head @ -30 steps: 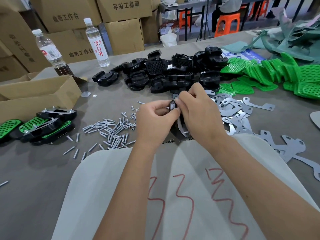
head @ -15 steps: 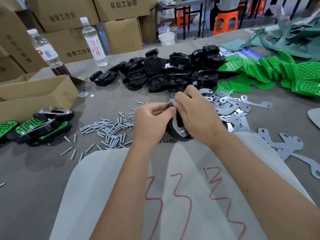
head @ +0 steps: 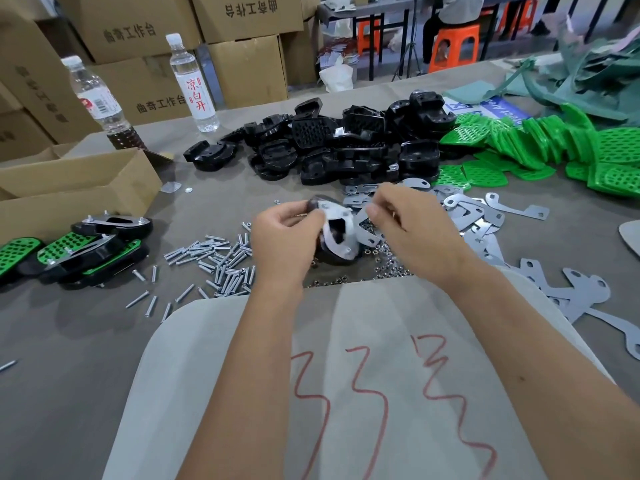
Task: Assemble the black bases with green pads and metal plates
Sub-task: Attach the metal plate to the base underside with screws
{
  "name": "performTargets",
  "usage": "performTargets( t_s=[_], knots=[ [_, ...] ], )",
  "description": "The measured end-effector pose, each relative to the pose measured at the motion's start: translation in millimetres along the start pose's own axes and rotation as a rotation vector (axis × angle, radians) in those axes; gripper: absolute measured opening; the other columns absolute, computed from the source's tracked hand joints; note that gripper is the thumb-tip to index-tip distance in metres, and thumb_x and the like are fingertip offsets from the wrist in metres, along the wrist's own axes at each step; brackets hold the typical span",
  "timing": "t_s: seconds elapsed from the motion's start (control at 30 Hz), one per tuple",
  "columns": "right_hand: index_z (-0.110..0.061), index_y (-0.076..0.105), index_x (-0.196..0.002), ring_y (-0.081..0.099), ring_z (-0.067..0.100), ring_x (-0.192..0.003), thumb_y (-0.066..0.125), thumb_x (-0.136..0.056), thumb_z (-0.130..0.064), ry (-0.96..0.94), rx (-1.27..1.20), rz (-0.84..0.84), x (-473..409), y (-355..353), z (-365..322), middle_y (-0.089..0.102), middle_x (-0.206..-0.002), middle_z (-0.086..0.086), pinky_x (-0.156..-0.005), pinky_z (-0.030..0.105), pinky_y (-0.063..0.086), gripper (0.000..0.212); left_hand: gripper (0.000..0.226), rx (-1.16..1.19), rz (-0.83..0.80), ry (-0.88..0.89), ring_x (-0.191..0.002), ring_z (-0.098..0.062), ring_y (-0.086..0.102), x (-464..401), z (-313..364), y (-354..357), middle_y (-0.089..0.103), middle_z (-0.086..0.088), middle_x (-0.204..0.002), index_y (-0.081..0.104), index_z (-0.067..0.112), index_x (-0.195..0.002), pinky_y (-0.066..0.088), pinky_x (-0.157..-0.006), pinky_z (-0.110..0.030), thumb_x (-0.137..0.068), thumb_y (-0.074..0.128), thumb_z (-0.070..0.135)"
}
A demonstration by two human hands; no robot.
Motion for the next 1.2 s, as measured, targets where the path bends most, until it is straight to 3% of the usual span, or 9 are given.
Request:
performTargets(
  t_s=[0.13, 0.23, 0.4, 0.6, 0.73, 0.87, 1.0, 1.1, 1.2],
  knots=[
    [-0.033, 0.071, -0.081, 0.055, 0.001, -0.076, 0.078, -0.088, -0.037, 0.038, 0.06, -0.285, 5.8, 0.0, 17.1, 0.064, -0.079, -0.012, -0.07, 0.036, 0.046, 0.011, 0.01, 0.426, 0.179, -0.296, -0.058, -0.016, 0.068, -9.9, -25.1, -24.0, 0.071, -0.004, -0.07, 0.07, 0.012, -0.086, 0.059, -0.054, -0.029, -0.086, 0.072, 0.003],
    [-0.039, 0.072, -0.087, 0.056, 0.001, -0.08, 0.083, -0.081, -0.044, 0.061, 0.114, -0.404, 10.8, 7.5, 16.4, 0.064, -0.084, -0.014, -0.075, 0.034, 0.05, 0.013, 0.009, 0.644, 0.091, -0.424, -0.074, -0.02, 0.066, -10.2, -31.7, -15.8, 0.07, -0.008, -0.071, 0.066, 0.008, -0.089, 0.06, -0.062, -0.028, -0.088, 0.068, -0.001],
    [-0.029, 0.066, -0.081, 0.055, 0.004, -0.073, 0.078, -0.088, -0.047, 0.184, 0.205, -0.26, 7.3, 7.8, 14.5, 0.064, -0.072, -0.01, -0.063, 0.031, 0.043, 0.022, 0.01, 0.821, -0.026, -0.542, -0.098, -0.029, 0.064, 0.2, -31.3, 1.4, 0.066, -0.017, -0.095, 0.06, 0.005, -0.085, 0.053, -0.091, -0.029, -0.093, 0.06, -0.003],
    [-0.011, 0.071, -0.085, 0.067, 0.032, -0.086, 0.074, -0.095, -0.035, 0.276, 0.374, -0.24, 9.1, 20.0, -5.0, 0.072, -0.083, 0.007, -0.074, 0.04, 0.057, 0.026, 0.025, 0.742, -0.182, -0.512, -0.1, -0.048, 0.074, 5.6, -26.7, 15.9, 0.074, -0.03, -0.107, 0.06, -0.014, -0.122, 0.064, -0.081, -0.049, -0.1, 0.058, -0.002],
    [-0.016, 0.057, -0.081, 0.059, 0.032, -0.088, 0.067, -0.098, -0.027, 0.261, 0.452, -0.204, 11.6, 25.6, -15.2, 0.058, -0.089, 0.005, -0.068, 0.034, 0.043, 0.022, 0.029, 0.642, -0.17, -0.432, -0.089, -0.043, 0.077, 0.8, -26.5, 12.5, 0.075, -0.027, -0.11, 0.059, -0.004, -0.129, 0.065, -0.065, -0.041, -0.1, 0.061, 0.0],
    [-0.017, 0.055, -0.078, 0.059, 0.031, -0.088, 0.065, -0.094, -0.008, 0.239, 0.484, -0.211, 11.3, 31.0, -20.0, 0.054, -0.086, 0.004, -0.065, 0.031, 0.036, 0.02, 0.026, 0.59, -0.137, -0.371, -0.099, -0.043, 0.075, -3.4, -25.3, 7.5, 0.075, -0.024, -0.113, 0.063, 0.001, -0.125, 0.065, -0.069, -0.04, -0.099, 0.062, -0.001],
    [-0.012, 0.068, -0.092, 0.061, 0.03, -0.092, 0.062, -0.095, -0.006, 0.234, 0.386, -0.219, 10.1, 29.6, -18.8, 0.066, -0.1, 0.008, -0.069, 0.034, 0.046, 0.009, 0.034, 0.541, -0.148, -0.364, -0.084, -0.032, 0.079, -2.5, -25.9, 7.5, 0.076, -0.022, -0.107, 0.063, 0.004, -0.123, 0.064, -0.066, -0.034, -0.091, 0.065, -0.008],
    [-0.01, 0.07, -0.089, 0.062, 0.025, -0.086, 0.065, -0.101, -0.021, 0.227, 0.143, -0.095, 7.9, 19.0, -14.8, 0.069, -0.087, 0.003, -0.078, 0.039, 0.051, 0.018, 0.037, 0.499, -0.154, -0.349, -0.084, -0.031, 0.079, -3.7, -28.4, 9.0, 0.076, -0.022, -0.108, 0.062, 0.005, -0.121, 0.066, -0.072, -0.038, -0.089, 0.063, -0.014],
    [-0.017, 0.068, -0.085, 0.061, 0.012, -0.067, 0.072, -0.096, -0.016, 0.196, -0.209, 0.065, 6.9, 7.1, -13.4, 0.063, -0.068, -0.01, -0.069, 0.031, 0.05, 0.012, 0.046, 0.409, -0.161, -0.339, -0.093, -0.035, 0.078, -4.7, -31.4, 8.7, 0.076, -0.022, -0.112, 0.064, 0.006, -0.125, 0.065, -0.078, -0.044, -0.086, 0.063, -0.018]
  ],
)
Point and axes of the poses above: each hand's wrist, its own x-axis away from the middle knuckle, its own y-axis out of the palm, z = x × y, the point moved 8 cm from there along -x, towards the middle knuckle
